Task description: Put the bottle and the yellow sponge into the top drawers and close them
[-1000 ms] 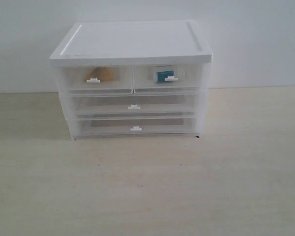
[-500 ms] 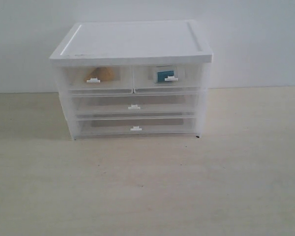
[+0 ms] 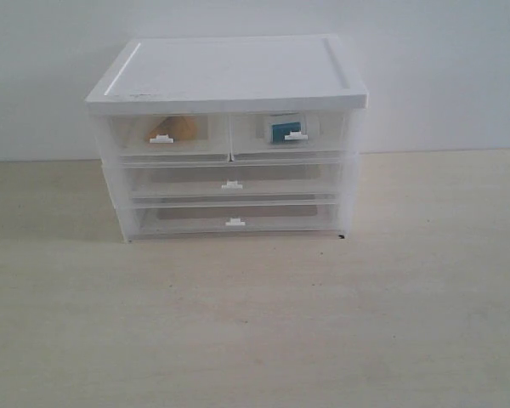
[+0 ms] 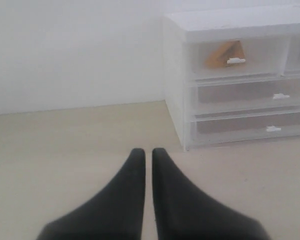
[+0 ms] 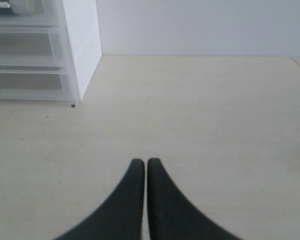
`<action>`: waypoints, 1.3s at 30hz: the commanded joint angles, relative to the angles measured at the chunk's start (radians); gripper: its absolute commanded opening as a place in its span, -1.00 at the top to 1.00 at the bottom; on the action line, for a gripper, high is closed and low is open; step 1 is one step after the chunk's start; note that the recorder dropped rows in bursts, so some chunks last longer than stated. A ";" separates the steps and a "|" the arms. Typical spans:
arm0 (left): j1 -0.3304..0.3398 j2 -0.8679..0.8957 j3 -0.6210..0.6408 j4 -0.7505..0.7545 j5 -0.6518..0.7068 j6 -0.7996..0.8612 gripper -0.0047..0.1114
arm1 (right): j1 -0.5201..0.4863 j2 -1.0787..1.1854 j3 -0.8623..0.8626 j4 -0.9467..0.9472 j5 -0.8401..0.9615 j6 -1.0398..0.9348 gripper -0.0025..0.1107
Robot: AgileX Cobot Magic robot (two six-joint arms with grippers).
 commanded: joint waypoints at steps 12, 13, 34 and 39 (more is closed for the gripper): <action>0.068 -0.010 0.082 -0.040 -0.023 0.003 0.84 | 0.001 -0.005 0.004 0.001 -0.008 0.000 0.96; 0.068 -0.010 0.082 -0.042 -0.028 0.003 0.84 | 0.001 -0.005 0.004 0.001 -0.008 0.000 0.96; 0.073 -0.010 0.082 -0.045 -0.006 0.006 0.84 | 0.001 -0.005 0.004 0.001 -0.008 0.000 0.96; 0.073 -0.010 0.082 -0.045 -0.004 0.005 0.84 | 0.001 -0.005 0.004 0.001 -0.008 0.000 0.96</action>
